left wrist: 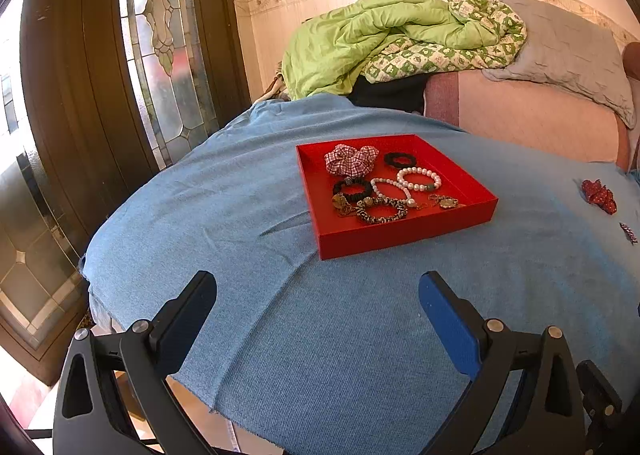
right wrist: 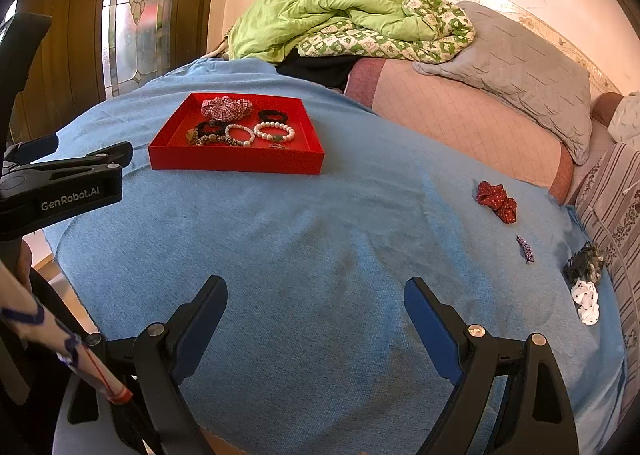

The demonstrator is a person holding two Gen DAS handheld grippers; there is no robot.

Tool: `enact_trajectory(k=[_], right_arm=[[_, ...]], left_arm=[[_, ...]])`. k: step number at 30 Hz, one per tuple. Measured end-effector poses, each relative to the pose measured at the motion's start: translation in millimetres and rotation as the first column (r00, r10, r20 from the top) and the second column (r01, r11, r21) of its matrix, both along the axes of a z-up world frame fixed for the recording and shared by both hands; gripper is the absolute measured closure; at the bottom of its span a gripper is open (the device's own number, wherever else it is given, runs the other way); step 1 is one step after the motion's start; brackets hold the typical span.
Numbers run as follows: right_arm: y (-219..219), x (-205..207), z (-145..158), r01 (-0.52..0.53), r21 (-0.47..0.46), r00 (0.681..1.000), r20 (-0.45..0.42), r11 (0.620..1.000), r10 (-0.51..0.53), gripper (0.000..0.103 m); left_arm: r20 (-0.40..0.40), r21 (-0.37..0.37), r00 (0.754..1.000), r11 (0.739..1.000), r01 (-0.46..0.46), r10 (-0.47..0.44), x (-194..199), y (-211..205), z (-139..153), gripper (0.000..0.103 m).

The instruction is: Organize jewelry

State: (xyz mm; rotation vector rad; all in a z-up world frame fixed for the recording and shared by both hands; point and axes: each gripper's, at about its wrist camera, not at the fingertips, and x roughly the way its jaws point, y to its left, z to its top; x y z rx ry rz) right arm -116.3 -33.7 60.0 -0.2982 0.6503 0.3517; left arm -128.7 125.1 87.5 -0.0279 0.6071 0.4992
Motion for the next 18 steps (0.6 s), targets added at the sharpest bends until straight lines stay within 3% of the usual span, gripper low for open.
enact_trajectory(k=[18], right_arm=[[-3.0, 1.5, -1.2, 0.000, -0.001, 1.000, -0.005, 1.000, 0.000, 0.010]], left_arm=[[-0.004, 0.000, 1.000, 1.000, 0.002, -0.002, 0.3, 0.2, -0.2, 0.002]])
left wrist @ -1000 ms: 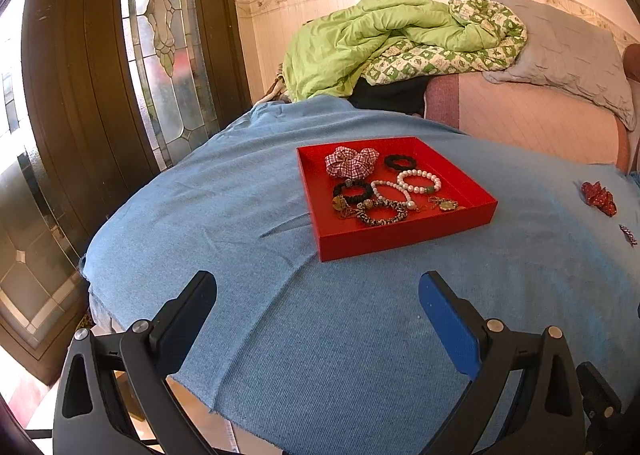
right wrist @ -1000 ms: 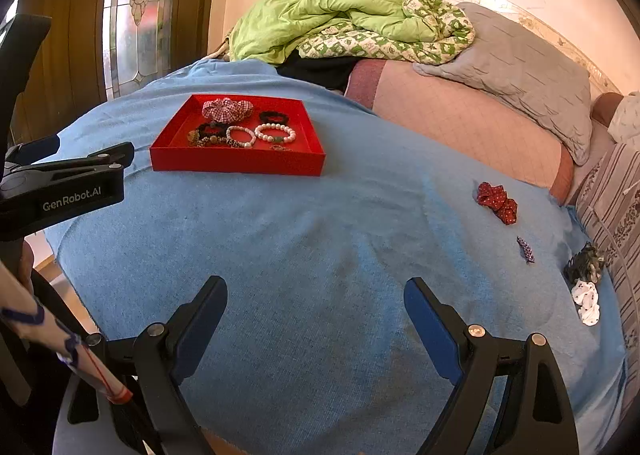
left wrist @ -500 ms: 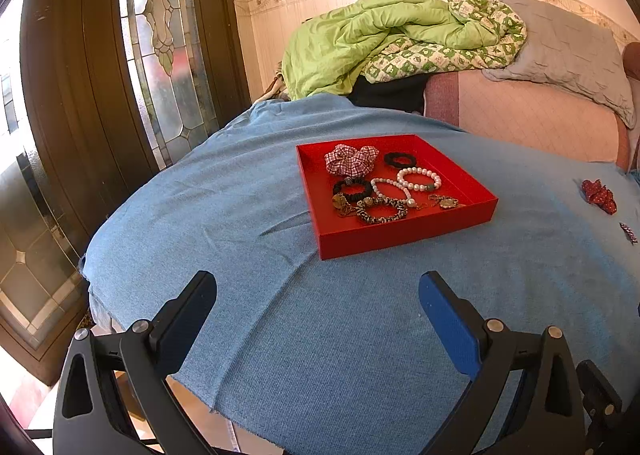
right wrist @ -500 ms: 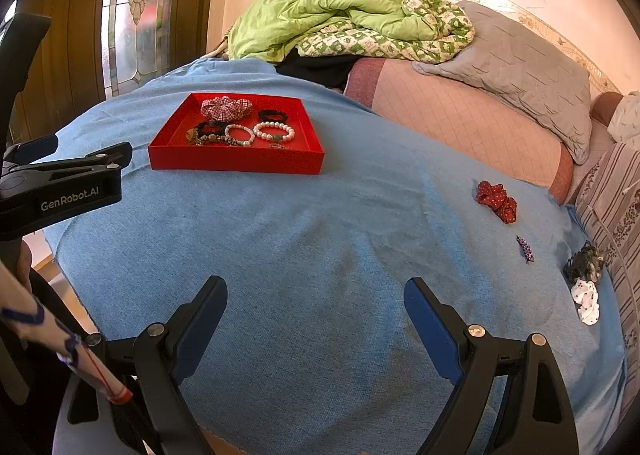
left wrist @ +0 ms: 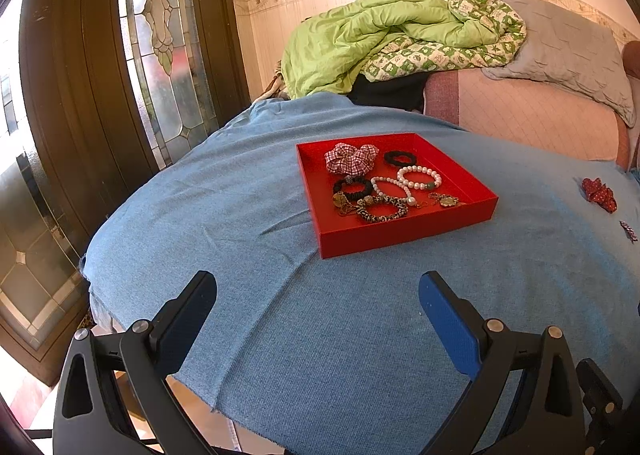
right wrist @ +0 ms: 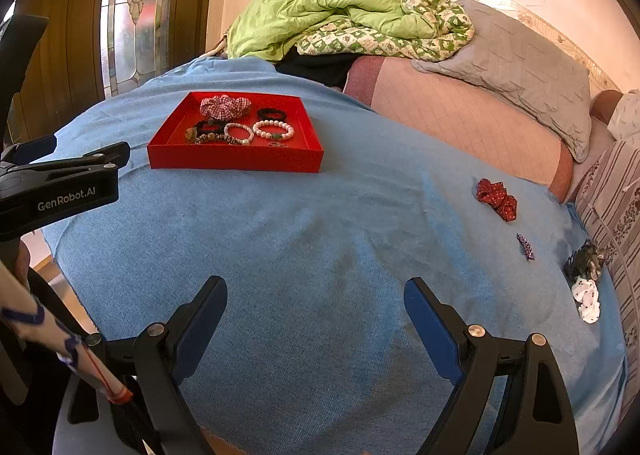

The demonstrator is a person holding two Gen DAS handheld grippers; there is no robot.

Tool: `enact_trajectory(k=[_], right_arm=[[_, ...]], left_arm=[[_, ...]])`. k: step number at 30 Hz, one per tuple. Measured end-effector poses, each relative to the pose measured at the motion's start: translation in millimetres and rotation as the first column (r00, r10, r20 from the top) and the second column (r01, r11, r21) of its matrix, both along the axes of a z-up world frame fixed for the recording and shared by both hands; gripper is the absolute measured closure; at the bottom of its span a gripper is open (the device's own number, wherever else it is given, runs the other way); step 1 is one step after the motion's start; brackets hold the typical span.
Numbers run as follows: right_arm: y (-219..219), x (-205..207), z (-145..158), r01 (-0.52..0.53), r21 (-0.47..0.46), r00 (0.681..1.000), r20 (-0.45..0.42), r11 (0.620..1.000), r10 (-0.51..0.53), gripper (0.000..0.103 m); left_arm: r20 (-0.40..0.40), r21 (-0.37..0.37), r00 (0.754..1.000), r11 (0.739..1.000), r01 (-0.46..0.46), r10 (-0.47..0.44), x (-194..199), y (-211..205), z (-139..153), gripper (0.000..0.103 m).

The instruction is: Organize jewelry

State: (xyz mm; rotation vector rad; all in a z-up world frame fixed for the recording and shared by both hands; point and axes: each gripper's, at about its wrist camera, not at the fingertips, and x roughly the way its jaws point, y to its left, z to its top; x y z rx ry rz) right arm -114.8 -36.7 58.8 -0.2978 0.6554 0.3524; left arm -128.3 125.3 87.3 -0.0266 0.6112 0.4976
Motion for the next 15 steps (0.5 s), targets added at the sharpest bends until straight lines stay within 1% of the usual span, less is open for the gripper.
enact_trajectory(k=[15], right_arm=[[-1.4, 0.8, -0.6, -0.001, -0.001, 1.000, -0.001, 1.000, 0.001, 0.010]], left_arm=[[-0.001, 0.001, 1.000, 1.000, 0.001, -0.001, -1.0, 0.1, -1.0, 0.002]])
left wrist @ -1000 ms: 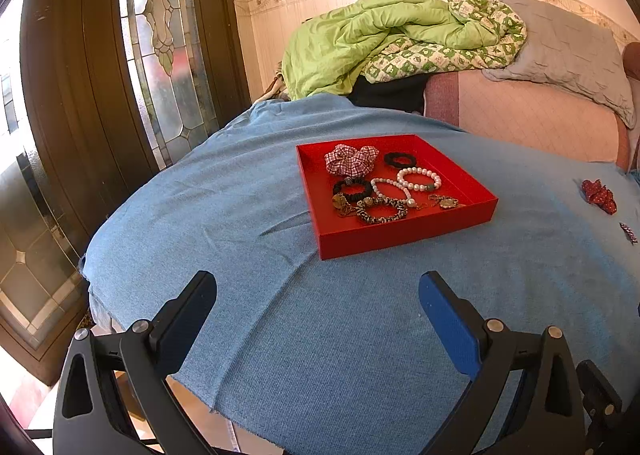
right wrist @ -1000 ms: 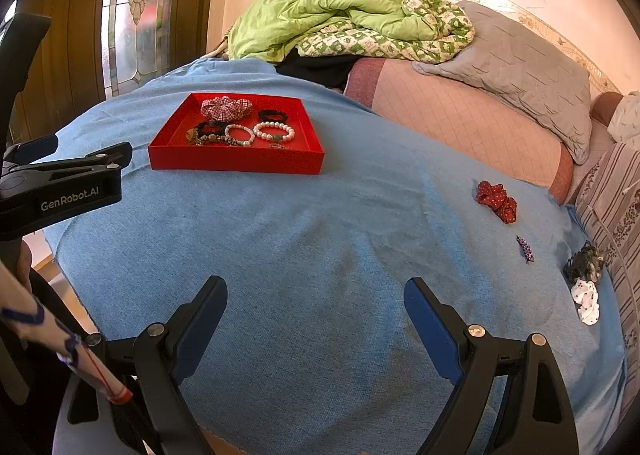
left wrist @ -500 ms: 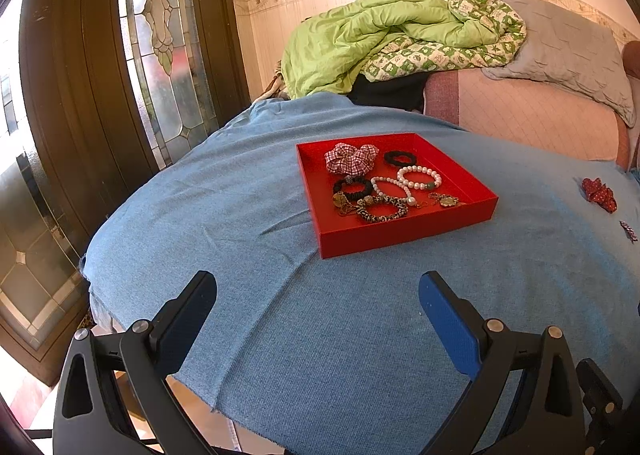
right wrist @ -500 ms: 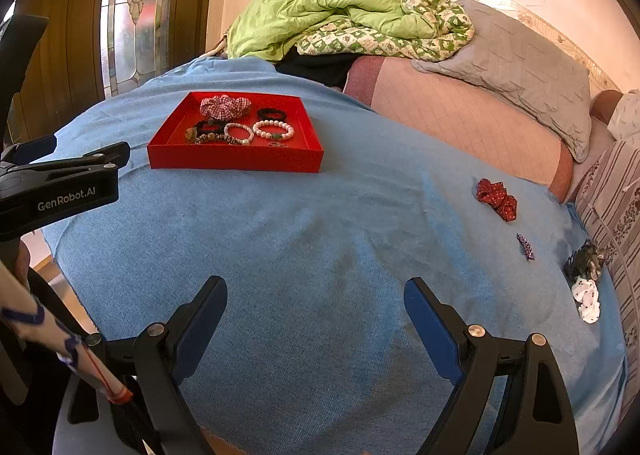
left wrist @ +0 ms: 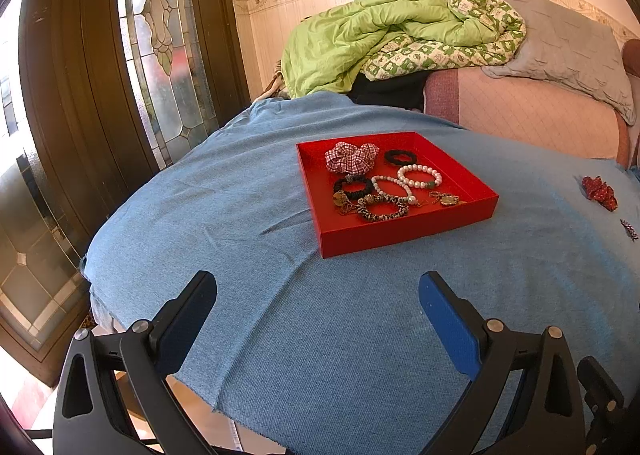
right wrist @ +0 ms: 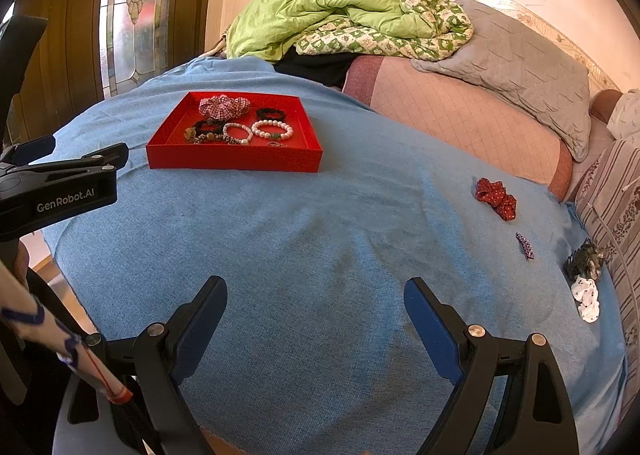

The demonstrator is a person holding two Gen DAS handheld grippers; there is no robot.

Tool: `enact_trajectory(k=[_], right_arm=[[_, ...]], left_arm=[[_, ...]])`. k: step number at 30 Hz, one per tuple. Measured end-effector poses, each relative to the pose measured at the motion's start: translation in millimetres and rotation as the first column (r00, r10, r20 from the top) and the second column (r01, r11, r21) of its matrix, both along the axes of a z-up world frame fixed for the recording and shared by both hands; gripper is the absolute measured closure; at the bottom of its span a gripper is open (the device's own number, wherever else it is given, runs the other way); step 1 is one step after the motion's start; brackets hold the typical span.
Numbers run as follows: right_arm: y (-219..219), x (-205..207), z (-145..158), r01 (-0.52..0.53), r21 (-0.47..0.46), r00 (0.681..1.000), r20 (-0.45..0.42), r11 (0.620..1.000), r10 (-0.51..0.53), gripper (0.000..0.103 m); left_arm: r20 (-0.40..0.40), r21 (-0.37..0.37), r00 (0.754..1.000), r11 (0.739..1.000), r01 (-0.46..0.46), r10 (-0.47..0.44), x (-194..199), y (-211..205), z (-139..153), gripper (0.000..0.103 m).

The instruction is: Organize jewelry

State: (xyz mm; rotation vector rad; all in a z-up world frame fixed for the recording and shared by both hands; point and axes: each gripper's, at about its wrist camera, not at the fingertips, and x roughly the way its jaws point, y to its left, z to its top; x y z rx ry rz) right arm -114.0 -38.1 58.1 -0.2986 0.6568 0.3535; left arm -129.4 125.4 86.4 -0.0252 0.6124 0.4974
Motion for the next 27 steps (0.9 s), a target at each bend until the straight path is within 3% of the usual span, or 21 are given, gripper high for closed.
enact_trajectory(k=[27], right_arm=[[-4.8, 2.0, -0.9, 0.004, -0.002, 1.000, -0.007, 1.000, -0.004, 0.010]], left_arm=[[-0.006, -0.001, 1.000, 1.000, 0.008, -0.008, -2.0, 2.8, -2.8, 0.002]])
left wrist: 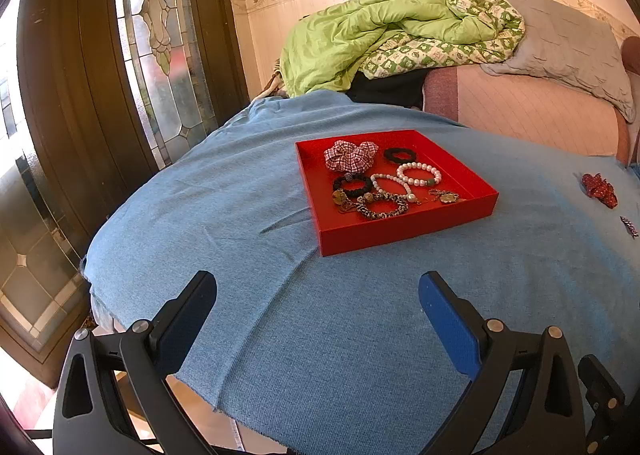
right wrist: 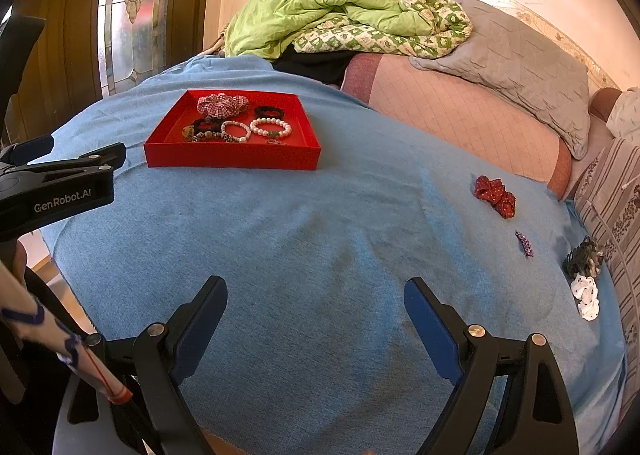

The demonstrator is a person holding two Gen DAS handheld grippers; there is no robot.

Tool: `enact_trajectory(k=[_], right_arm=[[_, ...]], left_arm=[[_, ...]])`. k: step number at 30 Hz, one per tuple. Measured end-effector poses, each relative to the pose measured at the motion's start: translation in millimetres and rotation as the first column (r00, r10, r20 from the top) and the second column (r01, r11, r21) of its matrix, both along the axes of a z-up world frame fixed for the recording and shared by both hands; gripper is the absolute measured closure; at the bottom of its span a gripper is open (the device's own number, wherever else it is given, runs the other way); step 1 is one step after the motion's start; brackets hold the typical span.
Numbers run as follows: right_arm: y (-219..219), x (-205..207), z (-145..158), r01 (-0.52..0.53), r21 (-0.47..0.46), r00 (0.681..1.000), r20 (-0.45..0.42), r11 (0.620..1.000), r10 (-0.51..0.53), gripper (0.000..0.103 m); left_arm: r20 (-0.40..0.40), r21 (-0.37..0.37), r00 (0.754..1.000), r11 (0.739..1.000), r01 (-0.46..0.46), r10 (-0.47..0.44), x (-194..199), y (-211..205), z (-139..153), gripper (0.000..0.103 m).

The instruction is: Organize jewelry

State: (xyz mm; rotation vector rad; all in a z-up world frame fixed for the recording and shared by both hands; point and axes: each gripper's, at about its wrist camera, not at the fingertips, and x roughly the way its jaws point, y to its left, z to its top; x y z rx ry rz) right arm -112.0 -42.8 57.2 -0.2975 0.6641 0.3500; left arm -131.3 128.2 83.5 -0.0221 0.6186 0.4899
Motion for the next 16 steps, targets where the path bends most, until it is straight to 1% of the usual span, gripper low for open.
enact_trajectory(k=[3, 6, 9, 13, 16], right_arm=[[0, 0, 0, 0.000, 0.000, 1.000, 0.000, 1.000, 0.000, 0.010], [0, 0, 0, 0.000, 0.002, 1.000, -0.002, 1.000, 0.000, 0.010], [-2, 1, 0, 0.007, 0.009, 1.000, -0.009, 1.000, -0.007, 0.010], [-4, 2, 1, 0.022, 0.011, 1.000, -0.016, 1.000, -0.022, 0.010], [-12, 4, 1, 0.052, 0.008, 0.998, -0.019, 0.999, -0.052, 0.010]], left_arm=[[-0.003, 0.004, 1.000, 1.000, -0.003, 0.003, 0, 0, 1, 0.002], [-0.009, 0.033, 1.000, 0.999, -0.017, 0.017, -1, 0, -1, 0.002], [-0.021, 0.017, 1.000, 1.000, -0.006, 0.006, -2, 2, -3, 0.002], [-0.031, 0.009, 0.999, 1.000, 0.023, -0.023, -1, -3, -1, 0.002], [-0.051, 0.000, 0.996, 0.998, 0.069, -0.069, 8, -11, -2, 0.002]])
